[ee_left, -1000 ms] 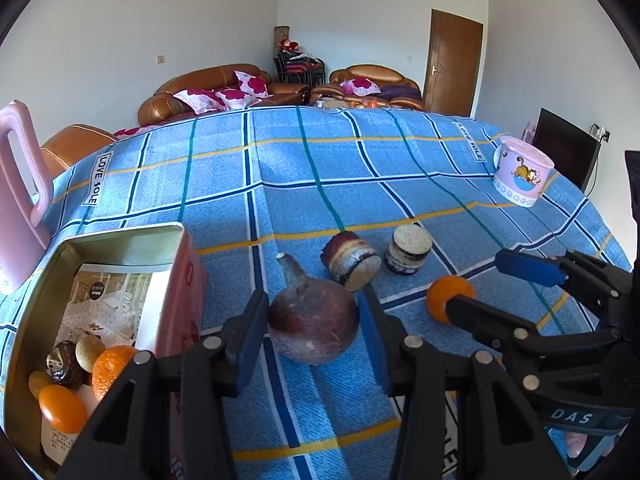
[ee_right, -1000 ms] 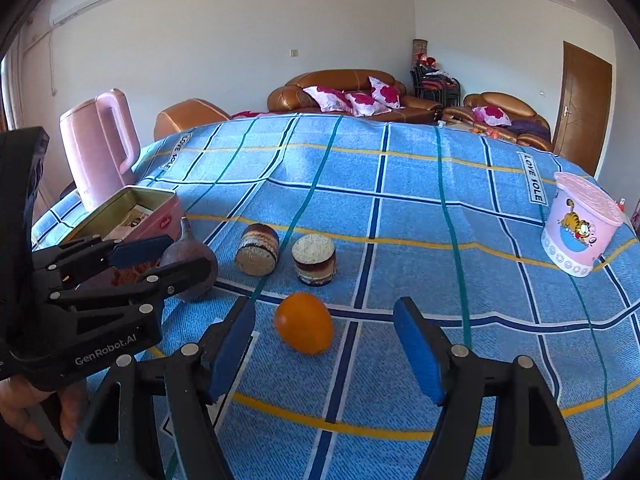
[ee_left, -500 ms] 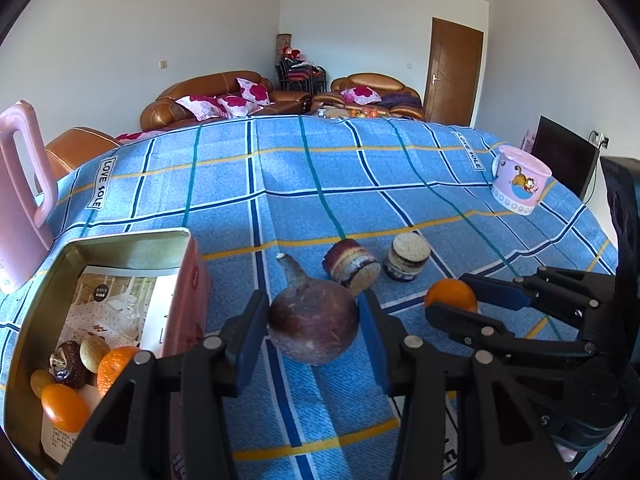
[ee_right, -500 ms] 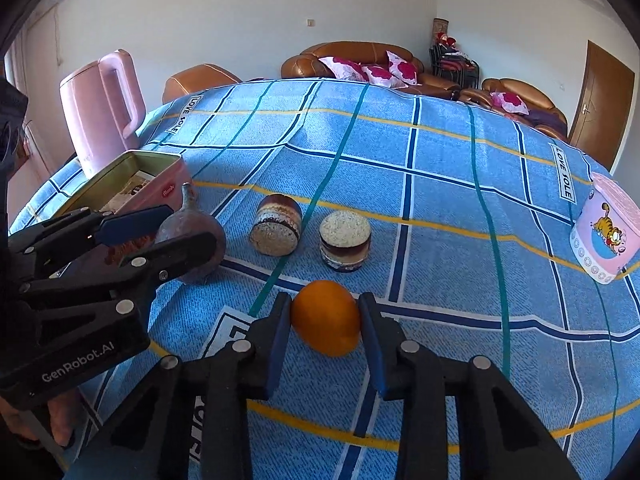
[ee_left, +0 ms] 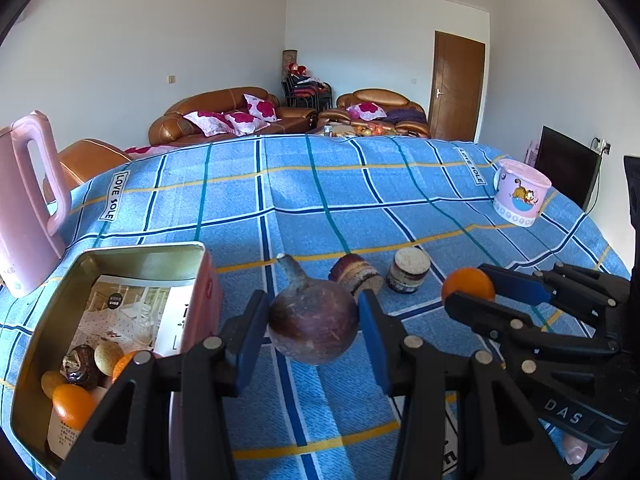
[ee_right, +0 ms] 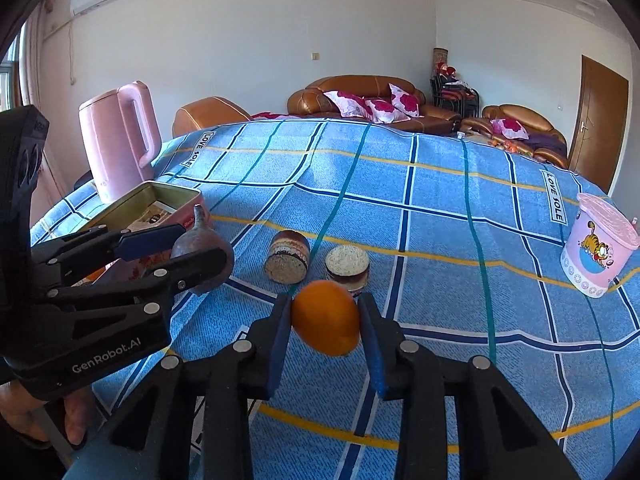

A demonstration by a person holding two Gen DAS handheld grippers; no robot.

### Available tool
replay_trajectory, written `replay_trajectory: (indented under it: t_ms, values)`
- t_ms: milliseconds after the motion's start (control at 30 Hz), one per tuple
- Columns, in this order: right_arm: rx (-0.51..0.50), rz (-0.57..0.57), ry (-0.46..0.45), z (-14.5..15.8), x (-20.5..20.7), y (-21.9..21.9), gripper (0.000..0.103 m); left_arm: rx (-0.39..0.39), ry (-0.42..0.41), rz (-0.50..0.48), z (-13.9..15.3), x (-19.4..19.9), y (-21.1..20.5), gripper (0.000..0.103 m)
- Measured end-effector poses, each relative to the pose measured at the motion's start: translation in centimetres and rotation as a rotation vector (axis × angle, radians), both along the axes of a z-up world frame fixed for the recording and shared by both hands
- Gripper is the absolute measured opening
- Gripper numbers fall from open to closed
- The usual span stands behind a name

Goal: Organize fruits
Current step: 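Grasp a small orange with the right tool while the left tool holds the passion fruit, then lift the passion fruit and orange and carry both toward the tin box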

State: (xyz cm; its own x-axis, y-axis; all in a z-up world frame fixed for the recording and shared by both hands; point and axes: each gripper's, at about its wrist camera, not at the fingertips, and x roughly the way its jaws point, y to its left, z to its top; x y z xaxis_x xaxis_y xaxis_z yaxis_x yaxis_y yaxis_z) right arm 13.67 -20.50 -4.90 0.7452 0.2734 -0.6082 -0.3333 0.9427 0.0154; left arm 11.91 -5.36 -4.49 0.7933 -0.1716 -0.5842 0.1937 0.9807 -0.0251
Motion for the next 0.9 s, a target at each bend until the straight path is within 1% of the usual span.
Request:
replay_trajectory:
  t_ms: [300,900]
  values:
    - [0.014,0.001,-0.073,0.8,-1.0,-0.3,0.036,0.002,-0.042,0.011,0.4,-0.7,0.1,0.048]
    - [0.04,-0.005,-0.156,1.6,-2.3,-0.8,0.036,0.007,-0.112,0.025,1.1,-1.9,0.1,0.048]
